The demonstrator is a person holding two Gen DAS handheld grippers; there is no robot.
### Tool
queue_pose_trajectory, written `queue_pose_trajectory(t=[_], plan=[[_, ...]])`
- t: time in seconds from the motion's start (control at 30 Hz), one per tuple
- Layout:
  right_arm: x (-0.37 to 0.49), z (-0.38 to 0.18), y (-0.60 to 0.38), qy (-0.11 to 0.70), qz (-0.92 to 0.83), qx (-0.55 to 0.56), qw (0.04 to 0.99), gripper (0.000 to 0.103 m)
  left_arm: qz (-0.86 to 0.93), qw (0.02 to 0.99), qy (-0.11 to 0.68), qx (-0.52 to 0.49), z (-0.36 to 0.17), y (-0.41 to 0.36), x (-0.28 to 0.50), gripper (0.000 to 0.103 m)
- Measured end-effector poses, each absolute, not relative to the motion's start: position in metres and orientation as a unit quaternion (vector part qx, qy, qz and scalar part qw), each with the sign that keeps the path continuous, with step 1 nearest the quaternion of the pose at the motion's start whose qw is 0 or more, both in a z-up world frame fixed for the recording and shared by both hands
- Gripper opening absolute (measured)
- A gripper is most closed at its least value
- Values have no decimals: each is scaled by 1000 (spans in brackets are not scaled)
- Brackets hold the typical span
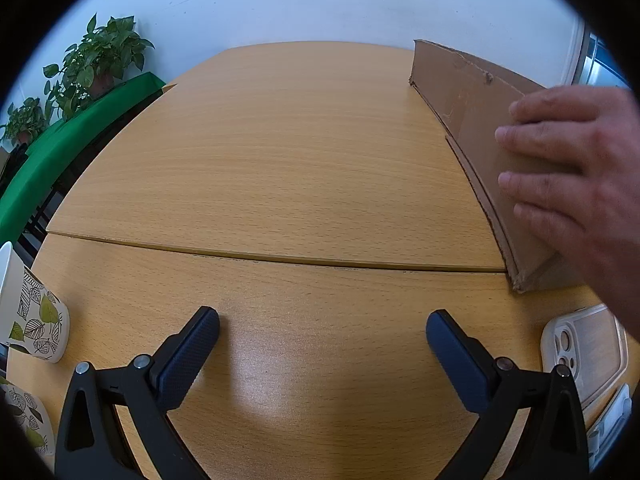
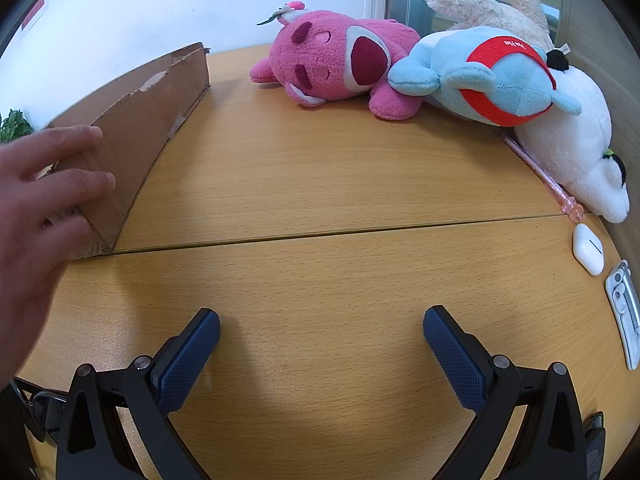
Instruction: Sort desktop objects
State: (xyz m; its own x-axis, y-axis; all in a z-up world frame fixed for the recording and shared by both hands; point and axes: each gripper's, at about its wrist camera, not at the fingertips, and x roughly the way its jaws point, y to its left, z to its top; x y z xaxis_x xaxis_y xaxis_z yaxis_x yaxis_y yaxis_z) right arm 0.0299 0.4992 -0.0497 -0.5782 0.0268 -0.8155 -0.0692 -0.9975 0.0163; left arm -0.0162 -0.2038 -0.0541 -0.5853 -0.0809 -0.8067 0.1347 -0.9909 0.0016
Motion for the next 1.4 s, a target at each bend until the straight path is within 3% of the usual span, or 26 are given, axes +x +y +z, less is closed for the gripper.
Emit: queue_pose_trajectory(t=[1.2,1.4], plan=[[36,-48,497,30,874,-483,38,103,-890,61,30,451,-54,-203,-16,103],[85,-3,471,-20,905,-423,32,103,-871,60,28,487,-47,-198,-9,100]])
